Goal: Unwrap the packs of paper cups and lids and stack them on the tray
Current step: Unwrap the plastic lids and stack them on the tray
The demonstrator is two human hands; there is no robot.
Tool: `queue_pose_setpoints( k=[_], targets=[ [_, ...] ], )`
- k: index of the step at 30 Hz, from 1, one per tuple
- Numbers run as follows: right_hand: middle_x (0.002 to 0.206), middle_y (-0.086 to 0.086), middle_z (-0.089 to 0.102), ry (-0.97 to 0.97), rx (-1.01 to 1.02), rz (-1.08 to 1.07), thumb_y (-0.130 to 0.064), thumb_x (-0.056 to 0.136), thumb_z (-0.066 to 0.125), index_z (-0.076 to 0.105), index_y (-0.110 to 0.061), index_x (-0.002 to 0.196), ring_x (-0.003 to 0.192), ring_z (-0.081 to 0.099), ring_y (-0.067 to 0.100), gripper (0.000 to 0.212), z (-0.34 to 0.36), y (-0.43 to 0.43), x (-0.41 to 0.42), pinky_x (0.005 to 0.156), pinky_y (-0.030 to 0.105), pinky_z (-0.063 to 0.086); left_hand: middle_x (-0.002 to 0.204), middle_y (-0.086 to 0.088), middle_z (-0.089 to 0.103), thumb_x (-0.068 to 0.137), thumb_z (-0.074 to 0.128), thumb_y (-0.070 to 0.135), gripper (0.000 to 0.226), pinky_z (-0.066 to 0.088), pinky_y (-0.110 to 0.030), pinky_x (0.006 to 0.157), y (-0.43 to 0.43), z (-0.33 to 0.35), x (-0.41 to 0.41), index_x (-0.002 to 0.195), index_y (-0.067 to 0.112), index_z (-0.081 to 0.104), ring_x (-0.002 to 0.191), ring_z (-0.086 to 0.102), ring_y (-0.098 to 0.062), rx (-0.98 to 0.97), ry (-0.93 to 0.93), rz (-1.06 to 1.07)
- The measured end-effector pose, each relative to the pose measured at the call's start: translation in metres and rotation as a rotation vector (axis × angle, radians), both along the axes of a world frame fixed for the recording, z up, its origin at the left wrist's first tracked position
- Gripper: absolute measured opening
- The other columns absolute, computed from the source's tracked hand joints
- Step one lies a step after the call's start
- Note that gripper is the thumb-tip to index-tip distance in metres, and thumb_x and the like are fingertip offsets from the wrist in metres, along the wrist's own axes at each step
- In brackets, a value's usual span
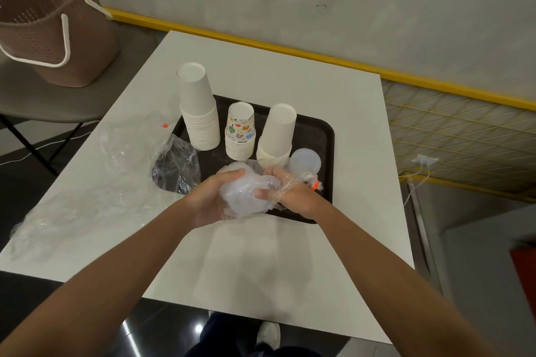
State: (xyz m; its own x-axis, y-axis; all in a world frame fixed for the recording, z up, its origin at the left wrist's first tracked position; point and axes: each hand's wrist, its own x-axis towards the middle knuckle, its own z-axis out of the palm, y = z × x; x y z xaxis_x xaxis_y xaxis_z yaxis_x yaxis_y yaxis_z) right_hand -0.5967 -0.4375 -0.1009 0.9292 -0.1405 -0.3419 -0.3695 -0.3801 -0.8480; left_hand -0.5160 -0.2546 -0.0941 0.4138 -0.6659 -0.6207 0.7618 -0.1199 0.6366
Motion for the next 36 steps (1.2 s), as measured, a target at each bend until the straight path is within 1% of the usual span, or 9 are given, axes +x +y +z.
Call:
queue_pose_setpoints(
  k=[3, 5, 8, 11, 15, 18, 23, 26, 36],
  targets=[
    [0.091, -0.024, 0.062, 0.042, 0.148, 0.01, -0.043, 0.065, 0.075, 0.052, -0.011, 0.126, 0.081, 0.06, -0.007, 0.073, 0.001, -0.002, 0.0, 0.076, 0.003, 0.046, 0.094, -0.01, 0.072, 0.083, 0.059, 0.028, 0.032, 0.058, -0.037, 0.074, 0.004, -0.006, 0.004, 0.113, 0.015, 0.061, 0.082, 0.07, -0.024, 0.009, 0.039, 0.021],
    [0.115, -0.006, 0.059, 0.043, 0.22, -0.062, -0.023, 0.081, 0.072, 0.05, -0.01, 0.128, 0.099, 0.058, 0.006, 0.053, 0.001, -0.004, -0.003, 0.089, 0.019, 0.048, 0.1, -0.011, 0.071, 0.086, 0.06, 0.025, 0.033, 0.058, -0.038, 0.077, 0.004, -0.01, 0.006, 0.116, 0.014, 0.06, 0.086, 0.07, -0.025, 0.029, 0.018, 0.042],
    [0.126, 0.005, 0.059, 0.045, 0.27, -0.143, -0.031, 0.08, 0.073, 0.054, -0.016, 0.126, 0.119, 0.053, 0.021, 0.052, -0.003, -0.014, -0.009, 0.105, 0.04, 0.043, 0.11, -0.013, 0.069, 0.088, 0.064, 0.024, 0.037, 0.06, -0.038, 0.074, 0.004, -0.015, 0.008, 0.121, 0.011, 0.058, 0.094, 0.069, -0.026, 0.131, -0.064, 0.073],
    [0.123, 0.003, 0.058, 0.046, 0.19, -0.226, -0.033, 0.075, 0.076, 0.054, -0.014, 0.124, 0.117, 0.053, 0.019, 0.057, -0.002, -0.024, -0.015, 0.097, 0.033, 0.047, 0.117, -0.012, 0.064, 0.087, 0.066, 0.027, 0.04, 0.058, -0.034, 0.07, 0.004, -0.022, 0.008, 0.122, 0.01, 0.058, 0.103, 0.063, -0.027, 0.278, -0.233, 0.046],
    [0.113, 0.013, 0.061, 0.038, 0.114, -0.246, -0.015, 0.08, 0.073, 0.06, -0.005, 0.11, 0.106, 0.057, 0.024, 0.035, 0.001, -0.044, -0.032, 0.086, 0.029, 0.05, 0.102, -0.008, 0.064, 0.087, 0.067, 0.024, 0.028, 0.06, -0.032, 0.06, 0.0, -0.021, 0.004, 0.111, 0.011, 0.063, 0.087, 0.063, -0.02, 0.392, -0.486, -0.068],
    [0.104, -0.001, 0.066, 0.019, 0.16, -0.283, -0.01, 0.076, 0.076, 0.065, -0.012, 0.103, 0.099, 0.062, 0.011, 0.029, 0.007, -0.059, -0.042, 0.082, 0.018, 0.05, 0.101, -0.006, 0.064, 0.086, 0.069, 0.024, 0.031, 0.06, -0.038, 0.065, -0.002, -0.022, 0.002, 0.115, 0.016, 0.064, 0.085, 0.064, -0.021, 0.469, -0.657, -0.148],
    [0.11, 0.001, 0.061, -0.101, 0.263, -0.566, -0.013, 0.081, 0.069, 0.06, -0.019, 0.112, 0.104, 0.056, 0.022, 0.032, 0.018, -0.084, -0.05, 0.085, 0.039, 0.052, 0.113, -0.012, 0.062, 0.082, 0.072, 0.022, 0.042, 0.056, -0.025, 0.049, -0.002, -0.026, 0.004, 0.121, 0.012, 0.06, 0.095, 0.061, -0.026, 0.52, -0.75, -0.191],
    [0.103, -0.004, 0.059, -0.151, 0.226, -0.616, -0.014, 0.083, 0.068, 0.057, -0.02, 0.111, 0.096, 0.056, 0.018, 0.03, 0.021, -0.085, -0.046, 0.082, 0.035, 0.053, 0.108, -0.009, 0.062, 0.081, 0.072, 0.021, 0.037, 0.059, -0.036, 0.057, -0.004, -0.025, 0.005, 0.115, 0.012, 0.059, 0.093, 0.064, -0.028, 0.568, -0.81, -0.27],
    [0.116, 0.004, 0.057, -0.119, 0.203, -0.948, -0.03, 0.081, 0.073, 0.054, -0.009, 0.124, 0.107, 0.055, 0.023, 0.052, -0.005, -0.087, 0.003, 0.097, 0.044, 0.049, 0.108, -0.002, 0.058, 0.077, 0.076, 0.022, 0.053, 0.058, -0.029, 0.053, 0.0, -0.018, 0.014, 0.126, 0.019, 0.055, 0.087, 0.064, -0.024, 0.627, -0.89, -0.711]
  ],
)
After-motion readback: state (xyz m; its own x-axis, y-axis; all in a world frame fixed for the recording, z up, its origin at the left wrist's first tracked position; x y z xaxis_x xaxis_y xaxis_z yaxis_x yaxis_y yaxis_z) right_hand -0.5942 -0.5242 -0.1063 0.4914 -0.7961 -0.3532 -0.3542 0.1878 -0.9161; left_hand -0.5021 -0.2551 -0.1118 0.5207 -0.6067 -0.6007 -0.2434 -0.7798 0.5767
